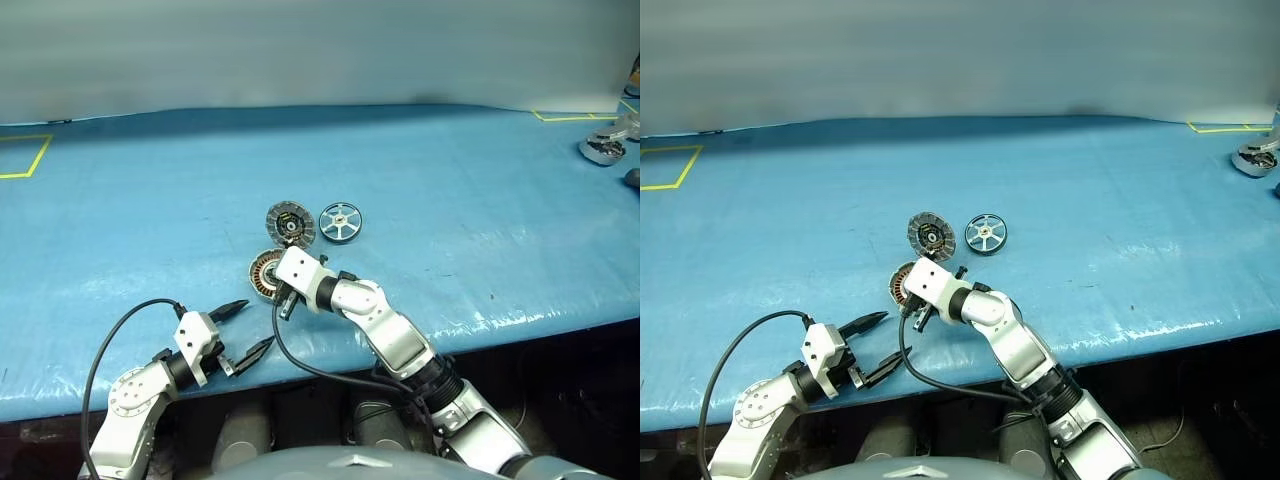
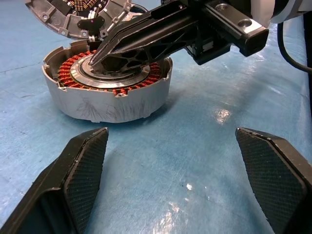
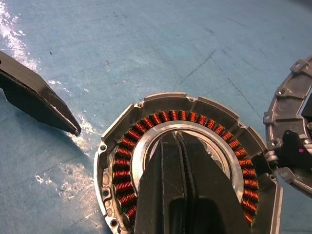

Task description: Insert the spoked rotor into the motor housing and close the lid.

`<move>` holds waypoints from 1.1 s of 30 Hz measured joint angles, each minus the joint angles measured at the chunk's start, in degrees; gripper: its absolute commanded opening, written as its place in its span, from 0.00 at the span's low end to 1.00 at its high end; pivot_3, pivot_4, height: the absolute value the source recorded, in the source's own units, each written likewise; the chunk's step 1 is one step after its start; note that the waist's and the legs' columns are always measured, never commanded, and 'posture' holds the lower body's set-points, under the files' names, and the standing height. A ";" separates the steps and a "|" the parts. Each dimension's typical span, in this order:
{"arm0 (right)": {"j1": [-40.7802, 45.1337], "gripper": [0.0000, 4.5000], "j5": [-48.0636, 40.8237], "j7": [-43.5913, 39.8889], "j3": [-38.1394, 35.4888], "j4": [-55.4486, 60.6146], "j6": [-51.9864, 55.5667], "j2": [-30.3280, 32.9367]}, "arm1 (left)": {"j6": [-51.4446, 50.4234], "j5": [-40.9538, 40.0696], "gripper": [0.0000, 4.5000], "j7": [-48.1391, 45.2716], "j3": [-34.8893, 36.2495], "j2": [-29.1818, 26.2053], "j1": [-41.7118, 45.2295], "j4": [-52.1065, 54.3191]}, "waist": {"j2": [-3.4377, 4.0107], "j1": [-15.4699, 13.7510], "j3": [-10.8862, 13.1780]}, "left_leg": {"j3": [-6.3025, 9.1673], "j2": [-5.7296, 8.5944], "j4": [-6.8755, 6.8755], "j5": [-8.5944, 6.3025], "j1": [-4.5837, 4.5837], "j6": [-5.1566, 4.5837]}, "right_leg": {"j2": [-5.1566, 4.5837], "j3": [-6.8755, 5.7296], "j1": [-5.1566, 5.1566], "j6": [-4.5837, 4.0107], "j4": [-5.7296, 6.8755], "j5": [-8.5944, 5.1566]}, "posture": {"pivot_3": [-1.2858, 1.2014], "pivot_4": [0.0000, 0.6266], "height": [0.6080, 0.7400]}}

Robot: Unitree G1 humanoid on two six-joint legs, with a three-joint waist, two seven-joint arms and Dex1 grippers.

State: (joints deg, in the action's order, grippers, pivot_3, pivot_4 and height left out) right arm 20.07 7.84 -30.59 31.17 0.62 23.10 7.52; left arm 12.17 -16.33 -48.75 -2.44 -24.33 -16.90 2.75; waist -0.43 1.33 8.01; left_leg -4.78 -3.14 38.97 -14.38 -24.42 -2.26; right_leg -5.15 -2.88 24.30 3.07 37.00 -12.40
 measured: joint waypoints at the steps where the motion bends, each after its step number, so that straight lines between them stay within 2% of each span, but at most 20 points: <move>1: -0.03 0.01 0.01 0.07 -0.05 0.02 0.00 -0.03 | 0.00 0.00 0.99 0.01 0.00 0.01 -0.02 0.00 | 0.01 0.01 0.00 | 0.00 0.00 0.00 0.00 0.00 0.00 | 0.00 0.00 0.00 0.00 0.00 0.00 | 0.52 0.24 1.00; 11: -6.37 0.01 -8.56 -1.80 -5.86 8.22 0.05 -1.15 | -0.57 -0.45 0.99 -0.31 -0.17 -0.13 0.51 -0.01 | 0.05 -0.11 0.05 | 0.01 -0.02 0.00 -0.01 -0.17 -0.01 | 0.01 -0.02 0.15 0.01 -0.03 0.00 | 0.52 0.24 1.00; 20: -10.52 0.01 -10.97 1.15 -14.58 17.07 3.76 3.44 | -1.63 -1.18 0.99 -1.30 0.85 -0.97 1.41 -0.32 | 0.04 -0.51 0.06 | 0.00 0.02 -0.01 -0.02 -0.20 -0.02 | -0.01 -0.02 0.15 0.00 -0.08 0.00 | 0.52 0.24 1.00; 33: -5.34 0.01 -10.23 1.91 -8.03 5.73 1.16 -2.03 | -1.69 -1.14 0.99 -1.20 0.66 -0.49 1.63 -0.64 | 0.05 -0.22 0.08 | 0.01 0.02 -0.01 -0.01 -0.20 -0.01 | 0.09 0.01 0.15 -0.08 -0.08 0.03 | 0.52 0.24 1.00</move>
State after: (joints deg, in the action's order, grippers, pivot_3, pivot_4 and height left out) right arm 14.72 -2.39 -28.68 23.14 6.35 24.26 5.48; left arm 10.48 -17.46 -49.96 -1.79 -24.81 -15.27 2.10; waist -0.38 1.11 8.08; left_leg -4.77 -3.12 38.96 -14.39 -24.62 -2.26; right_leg -5.05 -2.87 24.45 2.99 36.92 -12.37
